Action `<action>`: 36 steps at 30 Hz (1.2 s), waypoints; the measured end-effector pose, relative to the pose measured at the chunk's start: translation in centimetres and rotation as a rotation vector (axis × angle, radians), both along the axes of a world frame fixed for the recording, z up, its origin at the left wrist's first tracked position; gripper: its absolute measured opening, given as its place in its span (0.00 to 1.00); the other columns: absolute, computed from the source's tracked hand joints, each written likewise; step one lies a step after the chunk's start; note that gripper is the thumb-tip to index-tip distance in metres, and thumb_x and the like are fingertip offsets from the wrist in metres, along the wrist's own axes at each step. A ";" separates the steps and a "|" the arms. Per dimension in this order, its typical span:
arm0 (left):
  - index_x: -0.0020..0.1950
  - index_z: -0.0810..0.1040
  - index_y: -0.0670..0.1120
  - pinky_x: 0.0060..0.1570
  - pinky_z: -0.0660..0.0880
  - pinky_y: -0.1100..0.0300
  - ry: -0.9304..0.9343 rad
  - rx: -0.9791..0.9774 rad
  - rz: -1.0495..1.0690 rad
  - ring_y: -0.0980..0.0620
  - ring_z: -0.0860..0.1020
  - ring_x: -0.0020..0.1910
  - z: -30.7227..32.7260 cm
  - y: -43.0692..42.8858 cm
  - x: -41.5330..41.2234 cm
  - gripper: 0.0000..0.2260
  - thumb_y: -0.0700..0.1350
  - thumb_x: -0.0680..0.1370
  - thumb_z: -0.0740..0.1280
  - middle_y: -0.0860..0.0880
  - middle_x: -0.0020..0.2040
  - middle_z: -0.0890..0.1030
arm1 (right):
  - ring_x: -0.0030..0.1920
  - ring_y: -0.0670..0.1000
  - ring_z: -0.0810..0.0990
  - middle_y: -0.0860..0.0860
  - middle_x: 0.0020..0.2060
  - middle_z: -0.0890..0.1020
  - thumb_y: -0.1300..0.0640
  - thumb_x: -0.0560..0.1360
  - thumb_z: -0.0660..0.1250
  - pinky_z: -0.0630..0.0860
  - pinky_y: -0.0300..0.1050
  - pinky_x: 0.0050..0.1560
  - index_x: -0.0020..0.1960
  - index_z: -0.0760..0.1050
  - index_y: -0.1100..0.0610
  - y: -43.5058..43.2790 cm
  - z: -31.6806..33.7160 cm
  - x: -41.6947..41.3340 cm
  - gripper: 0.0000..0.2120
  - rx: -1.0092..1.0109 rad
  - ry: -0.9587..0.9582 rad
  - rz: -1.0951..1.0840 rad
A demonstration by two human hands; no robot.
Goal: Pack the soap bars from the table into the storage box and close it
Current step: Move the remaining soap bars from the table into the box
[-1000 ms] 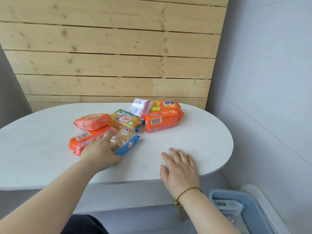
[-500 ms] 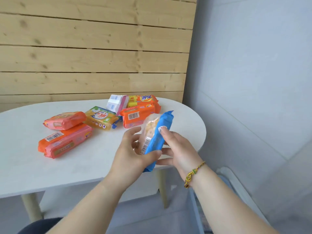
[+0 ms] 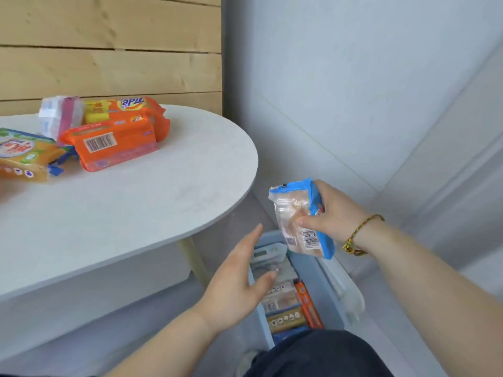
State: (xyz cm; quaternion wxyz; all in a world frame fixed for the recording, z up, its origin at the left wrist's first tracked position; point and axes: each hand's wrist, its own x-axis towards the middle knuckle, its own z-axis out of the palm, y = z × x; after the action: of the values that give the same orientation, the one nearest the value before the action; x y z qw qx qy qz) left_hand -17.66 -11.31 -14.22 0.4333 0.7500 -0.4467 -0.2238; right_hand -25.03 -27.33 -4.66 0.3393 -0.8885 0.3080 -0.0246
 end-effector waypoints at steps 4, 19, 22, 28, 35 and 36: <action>0.75 0.50 0.52 0.71 0.42 0.68 -0.241 0.343 -0.135 0.56 0.47 0.76 -4.8 -0.6 1.1 0.25 0.50 0.81 0.55 0.54 0.77 0.47 | 0.46 0.51 0.75 0.49 0.44 0.77 0.58 0.70 0.70 0.71 0.41 0.49 0.54 0.72 0.55 -2.6 -5.4 -0.2 0.14 -0.003 0.182 0.049; 0.76 0.44 0.51 0.73 0.34 0.55 -0.388 0.849 -0.527 0.55 0.38 0.76 -12.6 -3.8 3.5 0.24 0.50 0.82 0.49 0.53 0.77 0.39 | 0.67 0.58 0.66 0.58 0.67 0.68 0.66 0.76 0.57 0.65 0.51 0.65 0.71 0.62 0.55 -3.6 -22.2 4.1 0.25 -0.380 0.632 0.466; 0.76 0.45 0.53 0.72 0.33 0.55 -0.378 0.847 -0.538 0.55 0.38 0.76 -12.7 -4.0 4.1 0.24 0.50 0.82 0.50 0.54 0.77 0.41 | 0.68 0.59 0.64 0.59 0.68 0.66 0.66 0.76 0.56 0.62 0.52 0.68 0.72 0.59 0.57 -3.5 -23.6 4.6 0.25 -0.418 0.594 0.500; 0.76 0.45 0.54 0.73 0.34 0.55 -0.352 0.848 -0.556 0.55 0.38 0.76 -12.7 -4.1 4.5 0.23 0.48 0.82 0.50 0.55 0.77 0.41 | 0.72 0.59 0.56 0.60 0.71 0.59 0.67 0.77 0.53 0.57 0.51 0.71 0.75 0.53 0.55 -3.8 -25.4 4.8 0.27 -0.433 0.501 0.420; 0.75 0.44 0.55 0.72 0.33 0.56 -0.342 0.840 -0.558 0.56 0.38 0.75 -13.1 -3.9 4.7 0.24 0.48 0.82 0.50 0.56 0.77 0.39 | 0.68 0.53 0.25 0.55 0.75 0.35 0.63 0.78 0.49 0.09 0.36 0.48 0.67 0.26 0.54 -2.2 -28.2 4.5 0.32 -0.393 0.468 0.383; 0.75 0.44 0.55 0.72 0.33 0.56 -0.342 0.838 -0.560 0.56 0.38 0.75 -13.1 -3.9 4.7 0.24 0.48 0.82 0.50 0.56 0.77 0.39 | 0.69 0.53 0.26 0.55 0.75 0.34 0.62 0.78 0.50 0.11 0.38 0.54 0.68 0.26 0.54 -2.3 -28.2 4.6 0.33 -0.401 0.491 0.380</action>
State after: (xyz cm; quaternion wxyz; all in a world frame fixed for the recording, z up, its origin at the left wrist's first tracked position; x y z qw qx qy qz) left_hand -12.98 -15.19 -27.30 -0.0591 0.7367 -0.5664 -0.3647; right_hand -20.39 -29.63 -32.87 0.0731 -0.9581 0.1987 0.1929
